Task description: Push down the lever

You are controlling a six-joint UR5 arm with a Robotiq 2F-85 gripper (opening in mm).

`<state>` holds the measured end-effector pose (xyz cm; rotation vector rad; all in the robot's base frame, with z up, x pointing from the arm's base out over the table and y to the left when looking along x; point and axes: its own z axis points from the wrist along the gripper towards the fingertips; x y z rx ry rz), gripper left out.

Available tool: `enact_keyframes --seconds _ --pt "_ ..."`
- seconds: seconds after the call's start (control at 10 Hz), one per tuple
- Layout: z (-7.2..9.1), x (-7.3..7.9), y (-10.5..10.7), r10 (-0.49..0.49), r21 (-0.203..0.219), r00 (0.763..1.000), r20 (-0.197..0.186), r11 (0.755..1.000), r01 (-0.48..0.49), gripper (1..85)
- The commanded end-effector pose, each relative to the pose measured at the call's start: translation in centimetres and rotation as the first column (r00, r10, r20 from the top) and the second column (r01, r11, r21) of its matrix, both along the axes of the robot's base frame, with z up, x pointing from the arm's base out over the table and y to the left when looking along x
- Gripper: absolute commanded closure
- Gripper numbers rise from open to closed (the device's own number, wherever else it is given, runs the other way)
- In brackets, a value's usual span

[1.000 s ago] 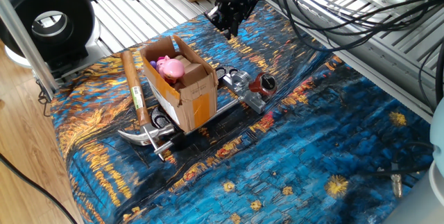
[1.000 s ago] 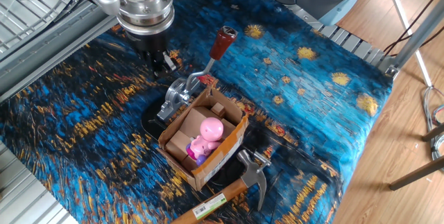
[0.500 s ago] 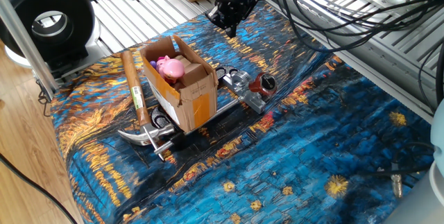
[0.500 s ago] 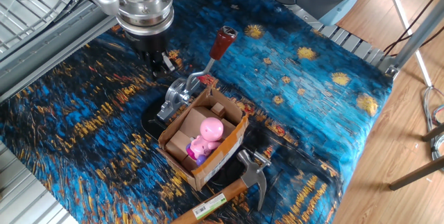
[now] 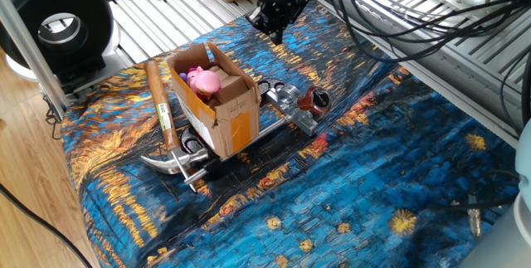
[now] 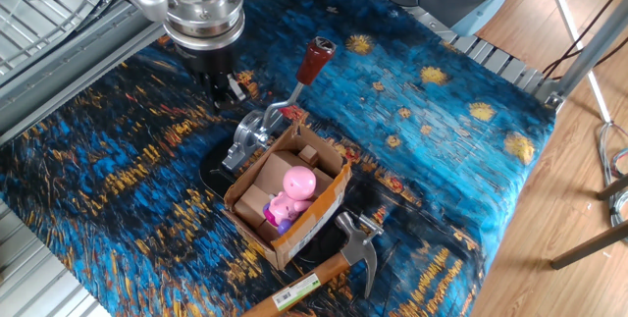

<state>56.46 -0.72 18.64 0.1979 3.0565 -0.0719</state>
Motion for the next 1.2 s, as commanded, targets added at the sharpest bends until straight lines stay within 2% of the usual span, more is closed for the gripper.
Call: enact_keyframes --seconds 0.0,0.3,0.5,0.6,0.7,0.8,0.9,1.0,1.1 --pt "0.0 0.4 0.0 -0.008 0.005 1.0 0.016 1.0 0.007 84.0" --pt "-0.3 0.8 -0.4 -0.01 -0.009 1.0 0.024 1.0 0.01 84.0" --pt "0.0 -0.4 -0.9 -0.009 -0.014 1.0 -0.009 1.0 0.009 84.0" --pt "0.4 -1.7 -1.5 0.006 -0.024 0.999 -0.048 1.0 -0.007 84.0" --pt "1.0 -4.5 -2.0 0.043 -0.03 0.989 -0.141 0.998 -0.047 84.0" --pt "2.0 -8.2 -1.9 0.06 0.001 0.965 -0.255 0.998 -0.062 84.0" --pt "2.6 -10.5 -1.2 0.078 0.052 0.948 -0.308 0.997 -0.065 84.0" --pt "3.0 -12.1 -0.9 0.102 0.089 0.935 -0.34 0.993 -0.076 84.0" --pt "2.8 -12.3 0.3 0.093 0.127 0.944 -0.318 0.99 -0.055 84.0"
